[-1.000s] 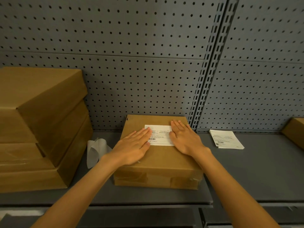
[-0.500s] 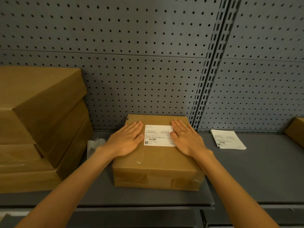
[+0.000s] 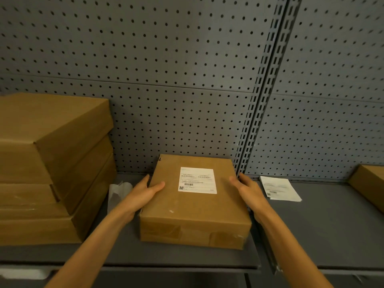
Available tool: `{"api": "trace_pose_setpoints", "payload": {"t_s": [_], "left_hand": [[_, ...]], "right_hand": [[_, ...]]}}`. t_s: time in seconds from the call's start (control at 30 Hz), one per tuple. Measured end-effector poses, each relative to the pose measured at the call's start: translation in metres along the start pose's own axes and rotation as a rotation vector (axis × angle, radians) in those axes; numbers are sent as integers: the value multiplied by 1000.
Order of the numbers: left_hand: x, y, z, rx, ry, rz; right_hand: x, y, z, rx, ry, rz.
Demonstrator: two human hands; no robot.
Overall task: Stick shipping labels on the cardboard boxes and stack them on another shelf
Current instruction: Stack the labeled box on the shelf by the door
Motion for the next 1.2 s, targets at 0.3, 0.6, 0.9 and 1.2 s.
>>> {"api": "trace_pose_setpoints", "payload": {"t_s": [0.3, 0.6, 0.9, 1.2], "left_hand": [[15, -29, -9, 359, -87, 198], [19, -12, -12, 443, -137, 52], [34, 78, -48, 418, -272, -273], [55, 121, -139, 445, -441, -333]], "right_hand": [[34, 38, -27, -430, -233, -224], [54, 22, -14, -454, -137, -65], [83, -19, 55, -453, 129, 157], [121, -1, 141, -448, 447, 215]]}}
Point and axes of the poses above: each hand's wrist, its own x-axis away from the middle knuckle, its own z-axis out of the back of the hand, y = z × x, the point moved 8 cm from there along -x, towards the middle knuckle, and after that the axes turned 13 degrees about x, right-handed, at the moved point
